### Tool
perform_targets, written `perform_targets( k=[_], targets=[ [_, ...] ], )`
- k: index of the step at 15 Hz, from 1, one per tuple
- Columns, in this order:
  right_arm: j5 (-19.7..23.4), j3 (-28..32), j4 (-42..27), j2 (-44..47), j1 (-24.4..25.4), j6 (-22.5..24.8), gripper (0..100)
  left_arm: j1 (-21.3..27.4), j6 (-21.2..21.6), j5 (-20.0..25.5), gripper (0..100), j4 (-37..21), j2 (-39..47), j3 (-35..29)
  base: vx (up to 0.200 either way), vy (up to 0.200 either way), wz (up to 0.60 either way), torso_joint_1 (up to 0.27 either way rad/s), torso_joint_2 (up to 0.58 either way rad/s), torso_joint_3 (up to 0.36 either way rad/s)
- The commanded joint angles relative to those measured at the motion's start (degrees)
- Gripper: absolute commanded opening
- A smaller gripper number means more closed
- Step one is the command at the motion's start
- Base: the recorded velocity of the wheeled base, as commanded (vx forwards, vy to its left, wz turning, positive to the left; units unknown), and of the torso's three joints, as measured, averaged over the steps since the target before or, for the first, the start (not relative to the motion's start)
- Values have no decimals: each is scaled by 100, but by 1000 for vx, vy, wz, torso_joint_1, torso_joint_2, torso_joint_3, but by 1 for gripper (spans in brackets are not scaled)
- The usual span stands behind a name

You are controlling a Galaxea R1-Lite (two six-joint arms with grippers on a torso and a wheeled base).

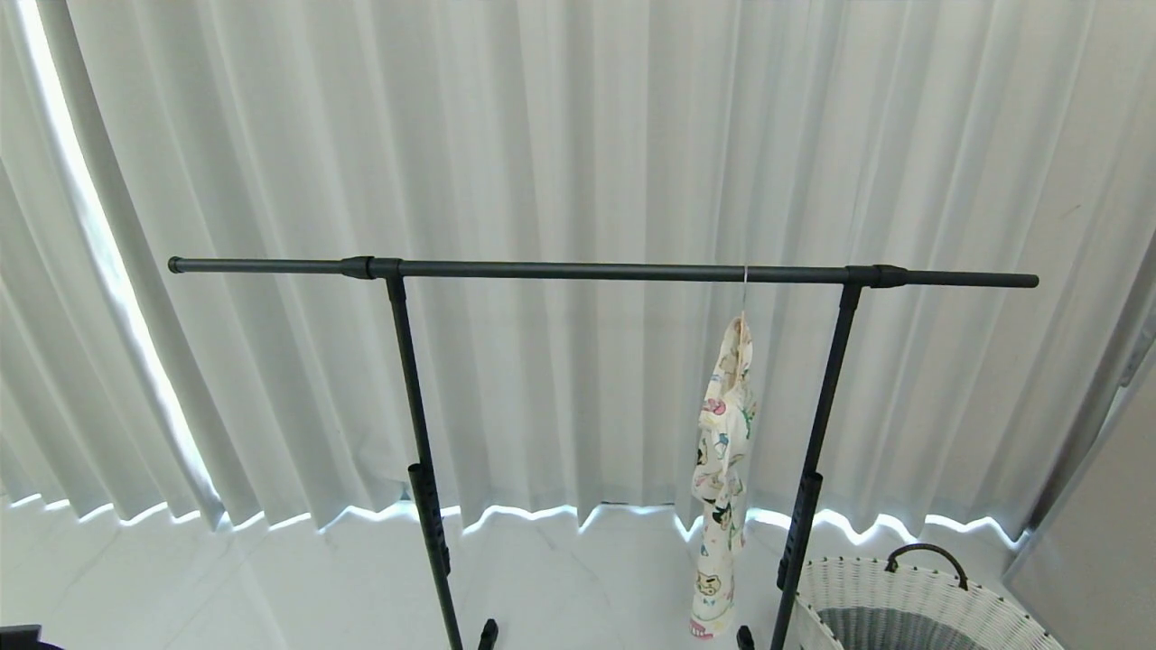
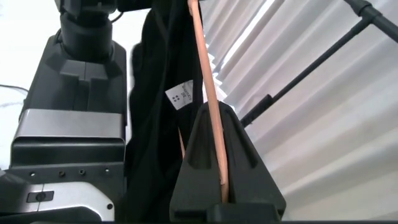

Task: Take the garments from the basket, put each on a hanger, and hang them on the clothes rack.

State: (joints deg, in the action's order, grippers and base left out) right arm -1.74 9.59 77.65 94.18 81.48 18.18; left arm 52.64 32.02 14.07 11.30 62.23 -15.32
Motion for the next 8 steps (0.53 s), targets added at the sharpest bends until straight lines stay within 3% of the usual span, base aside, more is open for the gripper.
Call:
perform_targets(
  k=[1,2,6,8],
  targets=[
    [-1,-10,13,12,-1,28,0,-8,-3,-1,0,4,17,3,0,0,0,0,0,0],
    [-19,-19,13,12,-1,46,100,-43,-3,-1,0,4,17,3,0,0,0,0,0,0],
    [-274,-124,13,3,-97,160,100,-377,-3,-9,0,4,26,56,0,0,0,0,0,0],
    [-291,-283,13,-14,-133,195,100,-869,-3,-18,0,4,35,117,0,0,0,0,0,0]
  ],
)
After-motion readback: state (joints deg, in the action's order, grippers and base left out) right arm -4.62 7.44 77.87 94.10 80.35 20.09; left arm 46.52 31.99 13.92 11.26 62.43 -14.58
